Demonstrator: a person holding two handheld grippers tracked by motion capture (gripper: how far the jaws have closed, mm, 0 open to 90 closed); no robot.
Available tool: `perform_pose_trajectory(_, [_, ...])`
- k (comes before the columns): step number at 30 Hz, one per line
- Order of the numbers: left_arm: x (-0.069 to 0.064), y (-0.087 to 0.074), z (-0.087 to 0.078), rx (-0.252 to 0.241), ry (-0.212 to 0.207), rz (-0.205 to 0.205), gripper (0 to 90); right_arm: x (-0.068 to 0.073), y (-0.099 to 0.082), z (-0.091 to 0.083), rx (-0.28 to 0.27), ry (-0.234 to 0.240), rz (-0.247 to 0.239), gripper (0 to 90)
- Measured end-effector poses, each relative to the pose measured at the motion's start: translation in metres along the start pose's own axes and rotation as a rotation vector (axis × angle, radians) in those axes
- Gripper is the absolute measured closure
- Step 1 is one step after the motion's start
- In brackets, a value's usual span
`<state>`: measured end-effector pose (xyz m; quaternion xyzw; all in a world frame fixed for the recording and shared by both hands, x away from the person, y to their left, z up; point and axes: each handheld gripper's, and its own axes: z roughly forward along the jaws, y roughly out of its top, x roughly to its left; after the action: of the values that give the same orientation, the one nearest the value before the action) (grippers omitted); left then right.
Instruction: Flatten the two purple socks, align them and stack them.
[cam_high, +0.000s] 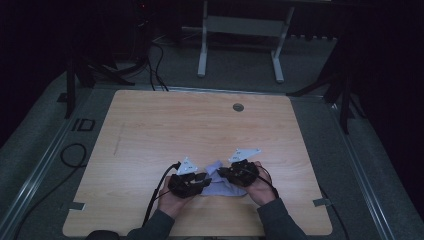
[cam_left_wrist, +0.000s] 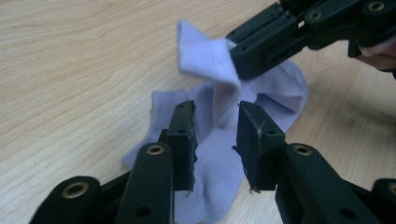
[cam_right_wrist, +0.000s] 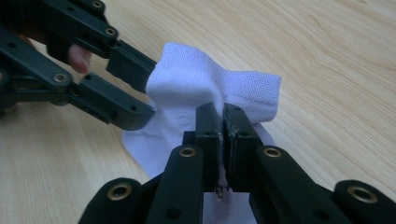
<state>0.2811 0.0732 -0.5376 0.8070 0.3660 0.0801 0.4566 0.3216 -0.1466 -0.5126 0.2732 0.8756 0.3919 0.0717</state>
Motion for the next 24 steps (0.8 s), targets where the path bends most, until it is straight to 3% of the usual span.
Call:
perform_pose_trajectory(8, [-0.004,0.0,0.001,-0.012,0.021,0.008,87.2,0.004,0.0,0.003,0.008,0.001,-0.022,85.6])
perform_pose_trajectory(15, [-0.006,-0.001,0.001,-0.019,0.026,0.009,88.8,0.005,0.001,0.0,0.003,0.011,-0.023,80.9])
perform_pose_trajectory(19, [-0.005,-0.001,0.001,-0.014,0.033,0.009,88.8,0.004,0.001,-0.017,-0.061,0.013,-0.016,77.7])
perform_pose_trajectory(22, [-0.005,-0.002,0.001,-0.012,0.036,0.005,88.8,-0.002,-0.002,-0.036,-0.107,-0.025,0.001,78.0])
perform_pose_trajectory(24, [-0.004,-0.002,0.001,-0.013,0.039,0.001,88.8,-0.008,-0.007,-0.046,-0.107,-0.069,0.015,78.2])
